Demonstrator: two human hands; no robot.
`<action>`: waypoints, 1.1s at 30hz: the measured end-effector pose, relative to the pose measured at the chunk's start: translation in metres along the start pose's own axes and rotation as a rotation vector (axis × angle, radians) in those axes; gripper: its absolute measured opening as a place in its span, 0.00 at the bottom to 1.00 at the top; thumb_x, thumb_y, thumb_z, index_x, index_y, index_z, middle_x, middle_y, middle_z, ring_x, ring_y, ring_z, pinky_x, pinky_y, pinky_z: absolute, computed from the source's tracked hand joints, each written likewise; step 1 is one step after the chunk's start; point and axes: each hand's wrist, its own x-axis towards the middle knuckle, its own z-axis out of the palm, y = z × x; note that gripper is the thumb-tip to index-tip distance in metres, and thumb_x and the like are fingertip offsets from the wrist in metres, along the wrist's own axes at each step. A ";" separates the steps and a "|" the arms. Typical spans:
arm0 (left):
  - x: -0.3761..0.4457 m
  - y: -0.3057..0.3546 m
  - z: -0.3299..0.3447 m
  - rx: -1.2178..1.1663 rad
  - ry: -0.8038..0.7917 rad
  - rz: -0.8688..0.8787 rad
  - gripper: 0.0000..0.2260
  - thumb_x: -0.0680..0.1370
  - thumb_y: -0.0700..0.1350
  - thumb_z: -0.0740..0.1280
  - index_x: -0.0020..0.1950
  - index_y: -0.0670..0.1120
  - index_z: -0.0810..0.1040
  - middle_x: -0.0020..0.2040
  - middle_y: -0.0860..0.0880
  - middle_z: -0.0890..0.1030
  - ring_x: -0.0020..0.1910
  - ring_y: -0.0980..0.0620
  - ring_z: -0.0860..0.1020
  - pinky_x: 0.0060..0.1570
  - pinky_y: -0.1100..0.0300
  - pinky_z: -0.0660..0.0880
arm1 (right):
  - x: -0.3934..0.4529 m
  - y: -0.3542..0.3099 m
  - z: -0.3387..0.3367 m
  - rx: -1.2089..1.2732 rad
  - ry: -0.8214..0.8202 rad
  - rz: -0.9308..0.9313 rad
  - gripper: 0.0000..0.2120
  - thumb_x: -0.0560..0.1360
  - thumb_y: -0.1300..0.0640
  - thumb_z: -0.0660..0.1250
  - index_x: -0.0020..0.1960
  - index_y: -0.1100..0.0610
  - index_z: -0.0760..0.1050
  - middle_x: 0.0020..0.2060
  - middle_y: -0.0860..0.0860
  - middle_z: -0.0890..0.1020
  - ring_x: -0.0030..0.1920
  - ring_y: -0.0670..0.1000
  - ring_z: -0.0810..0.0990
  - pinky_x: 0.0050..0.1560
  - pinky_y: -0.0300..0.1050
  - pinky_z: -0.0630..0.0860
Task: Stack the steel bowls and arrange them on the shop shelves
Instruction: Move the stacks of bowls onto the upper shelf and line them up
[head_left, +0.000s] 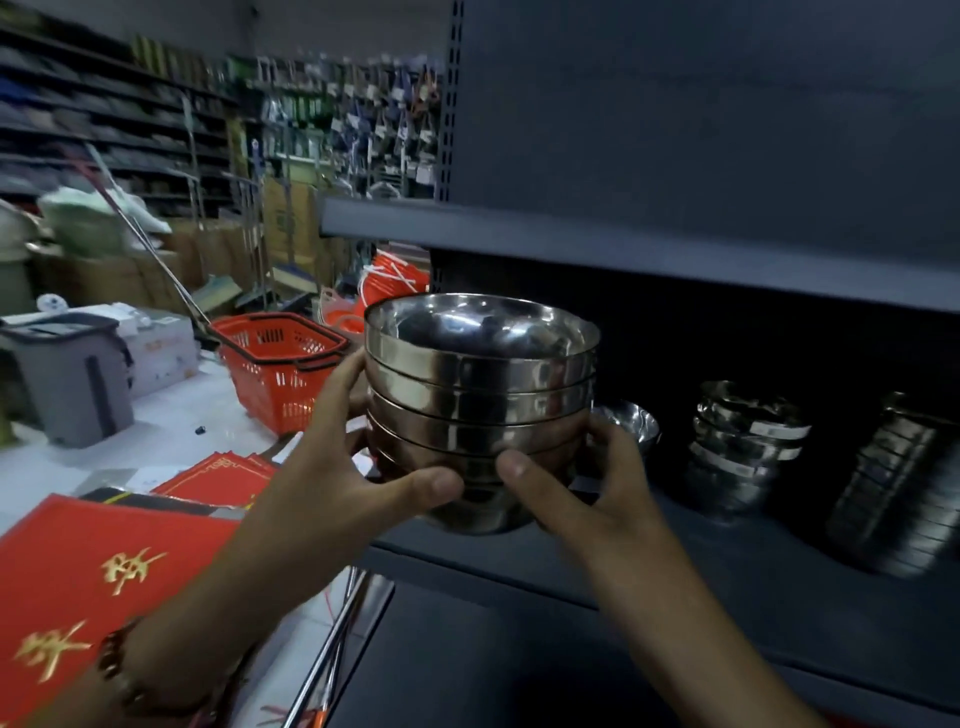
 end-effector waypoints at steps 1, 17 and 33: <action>-0.001 0.015 -0.005 0.025 0.005 0.015 0.54 0.52 0.70 0.79 0.74 0.66 0.61 0.65 0.59 0.77 0.63 0.56 0.79 0.54 0.50 0.80 | -0.002 -0.010 0.000 -0.003 -0.002 -0.023 0.29 0.53 0.40 0.72 0.53 0.42 0.70 0.38 0.26 0.79 0.41 0.31 0.79 0.36 0.25 0.73; -0.015 0.091 -0.032 -0.034 0.053 -0.079 0.53 0.43 0.67 0.82 0.68 0.68 0.69 0.57 0.53 0.81 0.53 0.50 0.84 0.36 0.52 0.82 | -0.014 -0.055 0.005 -0.049 -0.111 -0.120 0.19 0.62 0.46 0.77 0.50 0.43 0.76 0.47 0.43 0.83 0.43 0.37 0.81 0.39 0.26 0.73; 0.059 0.159 -0.064 0.054 0.152 0.236 0.52 0.61 0.50 0.83 0.77 0.64 0.56 0.59 0.50 0.78 0.51 0.57 0.84 0.44 0.56 0.83 | 0.046 -0.163 0.014 -0.103 -0.134 -0.347 0.21 0.67 0.54 0.78 0.54 0.45 0.72 0.48 0.42 0.83 0.45 0.38 0.83 0.49 0.34 0.79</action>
